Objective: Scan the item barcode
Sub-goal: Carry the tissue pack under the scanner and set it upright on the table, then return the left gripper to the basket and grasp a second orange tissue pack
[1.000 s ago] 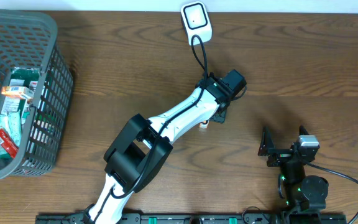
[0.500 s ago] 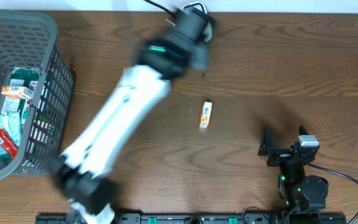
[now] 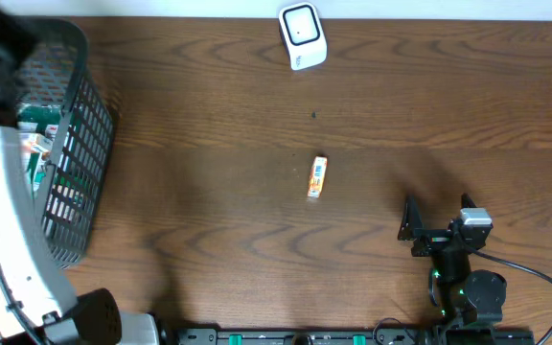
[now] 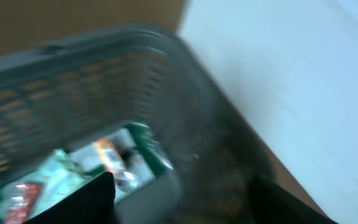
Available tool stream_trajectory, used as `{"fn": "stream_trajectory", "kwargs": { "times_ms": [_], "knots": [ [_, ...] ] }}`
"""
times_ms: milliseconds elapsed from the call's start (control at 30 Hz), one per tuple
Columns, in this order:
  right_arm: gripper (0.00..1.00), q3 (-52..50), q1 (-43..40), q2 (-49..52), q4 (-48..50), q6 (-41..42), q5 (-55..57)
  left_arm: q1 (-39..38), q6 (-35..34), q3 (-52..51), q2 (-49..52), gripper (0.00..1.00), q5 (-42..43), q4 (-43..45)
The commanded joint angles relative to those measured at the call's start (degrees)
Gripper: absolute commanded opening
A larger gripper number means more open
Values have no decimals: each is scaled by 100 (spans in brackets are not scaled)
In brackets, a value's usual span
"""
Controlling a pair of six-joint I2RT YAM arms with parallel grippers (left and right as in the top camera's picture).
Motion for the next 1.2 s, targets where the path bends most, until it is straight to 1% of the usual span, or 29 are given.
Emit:
{"fn": "stream_trajectory", "kwargs": {
  "times_ms": [0, 267, 500, 700, 967, 1033, 1167],
  "knots": [
    [99, -9, 48, -22, -20, 83, -24, 514, -212, 2, 343, 70, -20, -186],
    [99, -9, 48, -22, -20, 83, -24, 1016, -221, 0, 1370, 70, -20, -568],
    [99, -9, 48, -22, -20, 83, -24, 1281, -223, 0, 2404, 70, -9, -608],
    [99, -9, 48, -22, -20, 85, -24, 1311, -219, 0, 3169, 70, 2, -564],
    [99, -9, 48, -22, -20, 83, -24, 1322, -221, 0, 3742, 70, 2, -345],
    [99, -9, 48, -22, -20, 83, -24, 1322, -219, 0, 3849, 69, 2, -323],
    [99, -9, 48, -22, -20, 83, -24, 1322, -219, 0, 3991, 46, 2, -330]
  ]
}}
